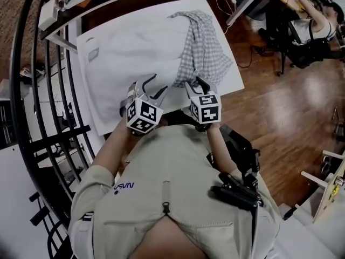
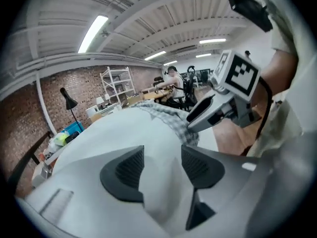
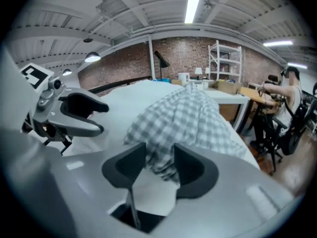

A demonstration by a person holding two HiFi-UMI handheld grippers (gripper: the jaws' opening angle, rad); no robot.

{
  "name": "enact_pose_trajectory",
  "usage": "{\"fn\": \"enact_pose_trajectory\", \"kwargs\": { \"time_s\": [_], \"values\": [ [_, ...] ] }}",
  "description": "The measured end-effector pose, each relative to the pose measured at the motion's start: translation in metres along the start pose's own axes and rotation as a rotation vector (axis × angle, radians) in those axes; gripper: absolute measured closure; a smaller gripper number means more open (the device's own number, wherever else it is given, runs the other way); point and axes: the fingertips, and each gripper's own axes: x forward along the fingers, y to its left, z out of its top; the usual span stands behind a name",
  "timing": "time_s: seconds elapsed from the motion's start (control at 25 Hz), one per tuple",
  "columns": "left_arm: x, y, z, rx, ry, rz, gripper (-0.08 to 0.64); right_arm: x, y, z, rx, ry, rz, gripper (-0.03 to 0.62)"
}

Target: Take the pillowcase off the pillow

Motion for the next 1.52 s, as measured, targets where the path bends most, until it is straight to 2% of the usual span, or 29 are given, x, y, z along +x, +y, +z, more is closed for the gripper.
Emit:
{"fn": "enact_pose_trajectory", "kwargs": {
  "time_s": [0.08,0.16,0.2,0.28,0.32,0.36,0.48,0.64,0.76,0.88,1.04,1.16,1.32,1.4,1.52],
  "values": [
    [0.02,0.002,-0.017,0.093,0.067,0.026,0.308,0.014,0.012,-0.014,-0.004,0.023,0.007,0.407],
    [0.033,0.005,-0.032,0.149,0.128,0.054,0.328,0.031,0.018,-0.02,-0.027,0.03,-0.017,0.407],
    [0.037,0.007,-0.036,0.167,0.151,0.066,0.366,0.037,0.018,-0.019,-0.057,0.03,-0.037,0.411],
    [0.037,0.014,-0.034,0.181,0.155,0.085,0.476,0.039,0.014,-0.01,-0.13,0.028,-0.079,0.495],
    [0.033,0.018,-0.027,0.166,0.137,0.091,0.528,0.035,0.011,-0.004,-0.152,0.022,-0.097,0.54],
    [0.026,0.024,-0.019,0.136,0.112,0.095,0.545,0.027,0.007,0.001,-0.165,0.012,-0.113,0.562],
    [0.004,0.049,0.005,0.021,0.047,0.095,0.546,0.004,-0.013,0.017,-0.199,-0.028,-0.176,0.569],
    [-0.011,0.088,0.027,-0.087,-0.017,0.066,0.546,-0.005,-0.053,0.034,-0.294,-0.038,-0.296,0.569],
    [-0.024,0.097,0.023,-0.181,-0.047,0.049,0.546,-0.009,-0.085,0.024,-0.323,0.0,-0.367,0.571],
    [-0.023,0.075,0.003,-0.246,-0.024,0.021,0.546,-0.007,-0.11,-0.008,-0.318,0.087,-0.386,0.571],
    [-0.005,0.045,-0.027,-0.32,0.021,-0.005,0.546,0.009,-0.119,-0.056,-0.267,0.206,-0.335,0.571],
    [0.004,0.034,-0.032,-0.318,0.01,-0.006,0.546,0.009,-0.117,-0.064,-0.252,0.217,-0.284,0.566],
    [0.0,0.033,-0.009,-0.29,-0.026,-0.007,0.506,-0.007,-0.109,-0.039,-0.246,0.16,-0.202,0.513],
    [-0.012,0.03,0.003,-0.301,-0.054,-0.007,0.463,-0.017,-0.103,-0.024,-0.214,0.11,-0.131,0.474],
    [-0.035,0.03,0.029,-0.336,-0.103,0.007,0.433,-0.034,-0.091,0.018,-0.18,-0.014,-0.006,0.473]
  ]
}}
